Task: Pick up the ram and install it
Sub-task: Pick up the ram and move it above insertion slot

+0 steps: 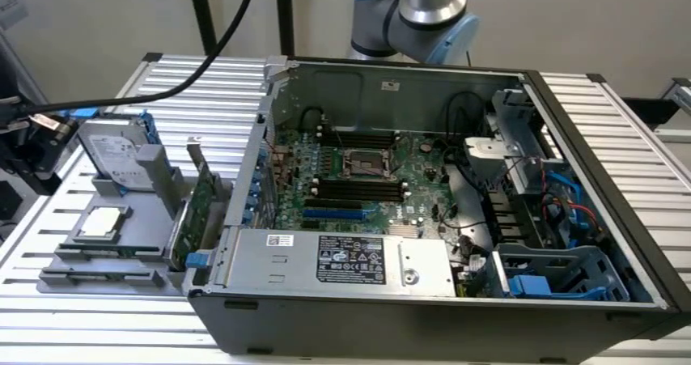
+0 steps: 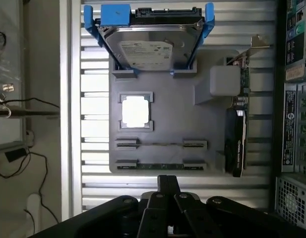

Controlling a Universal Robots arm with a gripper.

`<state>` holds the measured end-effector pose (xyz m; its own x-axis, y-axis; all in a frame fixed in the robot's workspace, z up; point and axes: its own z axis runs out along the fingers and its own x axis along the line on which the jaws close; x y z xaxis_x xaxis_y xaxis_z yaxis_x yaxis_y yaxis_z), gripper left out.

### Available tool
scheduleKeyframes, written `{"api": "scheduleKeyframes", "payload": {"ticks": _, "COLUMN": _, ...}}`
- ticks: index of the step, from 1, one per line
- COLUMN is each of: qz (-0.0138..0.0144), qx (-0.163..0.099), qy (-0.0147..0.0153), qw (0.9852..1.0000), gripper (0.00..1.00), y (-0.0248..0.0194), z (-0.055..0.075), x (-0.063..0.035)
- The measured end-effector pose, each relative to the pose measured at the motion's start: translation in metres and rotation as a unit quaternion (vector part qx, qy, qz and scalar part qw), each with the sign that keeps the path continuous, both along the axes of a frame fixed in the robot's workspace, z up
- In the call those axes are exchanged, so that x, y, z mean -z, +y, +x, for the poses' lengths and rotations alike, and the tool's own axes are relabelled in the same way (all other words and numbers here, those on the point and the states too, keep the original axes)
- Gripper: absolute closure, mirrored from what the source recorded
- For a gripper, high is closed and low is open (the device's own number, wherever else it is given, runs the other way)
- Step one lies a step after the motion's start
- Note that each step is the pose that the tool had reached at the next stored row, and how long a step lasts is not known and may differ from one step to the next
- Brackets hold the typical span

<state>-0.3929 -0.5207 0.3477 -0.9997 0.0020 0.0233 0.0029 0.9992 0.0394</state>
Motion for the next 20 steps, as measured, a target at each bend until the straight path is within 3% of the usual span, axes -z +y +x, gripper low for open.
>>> {"api": "scheduleKeyframes", "payload": {"ticks": 15, "qz": 0.0000, "qx": -0.001, "qy": 0.0000, "qw": 1.0000, "gripper": 1.00, "y": 0.0001, "z": -0.0001, "x": 0.0001}}
{"api": "scheduleKeyframes", "payload": {"ticks": 20, "qz": 0.0001, "qx": -0.038, "qy": -0.0001, "qw": 0.9993, "gripper": 1.00, "y": 0.0001, "z": -0.0002, "x": 0.0005}}
